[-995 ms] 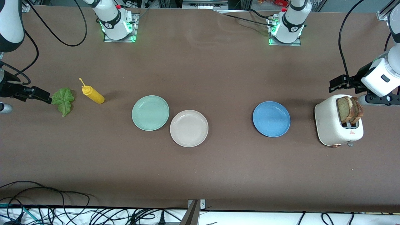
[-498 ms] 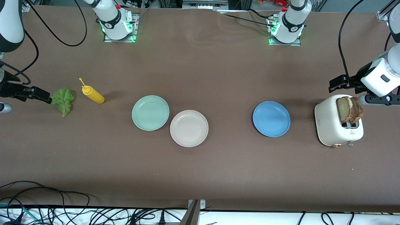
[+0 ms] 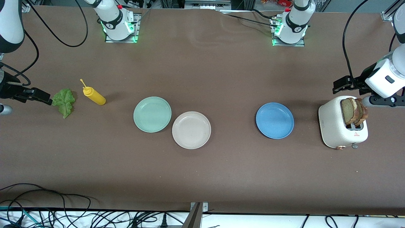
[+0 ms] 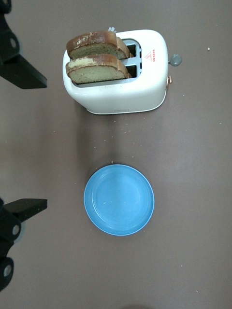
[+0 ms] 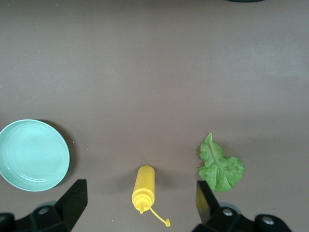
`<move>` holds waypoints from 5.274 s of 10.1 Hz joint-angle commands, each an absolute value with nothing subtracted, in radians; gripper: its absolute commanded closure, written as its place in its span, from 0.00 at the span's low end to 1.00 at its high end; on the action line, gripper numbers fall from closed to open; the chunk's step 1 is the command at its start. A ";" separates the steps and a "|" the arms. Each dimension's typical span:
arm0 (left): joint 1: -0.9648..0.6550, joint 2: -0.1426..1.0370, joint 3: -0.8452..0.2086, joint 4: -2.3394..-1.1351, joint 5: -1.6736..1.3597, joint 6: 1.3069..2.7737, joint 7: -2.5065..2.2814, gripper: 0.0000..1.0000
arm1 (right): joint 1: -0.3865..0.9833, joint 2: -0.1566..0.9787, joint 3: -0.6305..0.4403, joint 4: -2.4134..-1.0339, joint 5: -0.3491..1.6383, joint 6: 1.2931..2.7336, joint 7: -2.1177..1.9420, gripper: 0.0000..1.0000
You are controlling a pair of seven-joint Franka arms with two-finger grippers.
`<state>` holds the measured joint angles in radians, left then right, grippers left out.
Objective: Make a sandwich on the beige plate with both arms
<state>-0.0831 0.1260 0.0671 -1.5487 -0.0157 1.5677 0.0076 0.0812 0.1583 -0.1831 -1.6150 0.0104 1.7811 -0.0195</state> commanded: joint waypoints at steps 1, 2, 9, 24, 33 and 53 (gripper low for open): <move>-0.083 0.140 0.069 -1.517 -0.041 1.546 0.031 0.00 | 0.078 0.146 -0.184 -1.626 0.006 1.779 -0.025 0.00; -0.083 0.140 0.071 -1.517 -0.041 1.546 0.031 0.00 | 0.080 0.146 -0.183 -1.626 0.006 1.779 -0.023 0.00; -0.083 0.143 0.071 -1.517 -0.040 1.546 0.031 0.00 | 0.080 0.146 -0.183 -1.626 0.006 1.779 -0.021 0.00; 0.023 0.301 0.083 -1.526 -0.005 1.600 0.025 0.00 | 0.081 0.146 -0.181 -1.629 0.008 1.772 -0.020 0.00; 0.084 0.304 0.081 -1.669 0.046 1.802 0.040 0.00 | 0.081 0.144 -0.179 -1.632 0.008 1.772 -0.009 0.00; 0.143 0.218 0.074 -1.866 0.061 1.956 0.230 1.00 | 0.081 0.146 -0.181 -1.632 0.009 1.772 -0.014 0.00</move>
